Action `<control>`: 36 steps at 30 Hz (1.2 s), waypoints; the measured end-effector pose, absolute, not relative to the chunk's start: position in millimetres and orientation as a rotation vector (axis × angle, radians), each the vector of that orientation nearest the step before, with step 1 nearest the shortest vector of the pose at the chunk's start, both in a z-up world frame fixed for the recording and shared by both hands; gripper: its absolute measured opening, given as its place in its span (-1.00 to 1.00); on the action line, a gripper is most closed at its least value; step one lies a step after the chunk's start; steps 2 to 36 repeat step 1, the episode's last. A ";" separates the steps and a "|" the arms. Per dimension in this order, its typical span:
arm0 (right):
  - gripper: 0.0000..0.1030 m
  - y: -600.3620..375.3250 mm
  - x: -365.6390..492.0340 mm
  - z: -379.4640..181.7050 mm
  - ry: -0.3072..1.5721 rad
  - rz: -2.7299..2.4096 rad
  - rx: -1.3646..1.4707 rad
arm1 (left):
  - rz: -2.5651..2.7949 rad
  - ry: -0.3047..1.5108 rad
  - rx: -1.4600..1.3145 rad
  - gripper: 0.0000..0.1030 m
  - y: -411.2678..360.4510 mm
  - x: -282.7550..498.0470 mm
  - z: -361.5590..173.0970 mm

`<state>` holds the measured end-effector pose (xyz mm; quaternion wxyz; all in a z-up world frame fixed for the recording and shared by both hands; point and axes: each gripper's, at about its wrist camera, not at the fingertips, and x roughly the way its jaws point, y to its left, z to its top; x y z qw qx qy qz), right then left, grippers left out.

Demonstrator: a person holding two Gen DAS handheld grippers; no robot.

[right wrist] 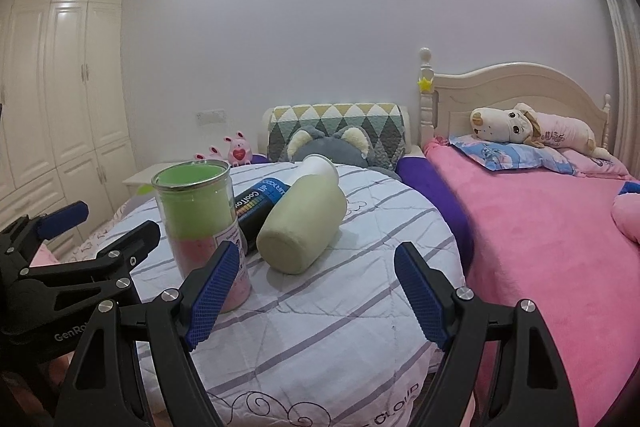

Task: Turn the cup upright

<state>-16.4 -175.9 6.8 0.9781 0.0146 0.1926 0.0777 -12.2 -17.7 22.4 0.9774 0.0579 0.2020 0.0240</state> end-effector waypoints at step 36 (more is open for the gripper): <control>0.58 -175.9 -16.7 6.5 0.391 0.154 0.026 | 0.050 0.408 0.120 0.84 -18.8 -12.1 22.2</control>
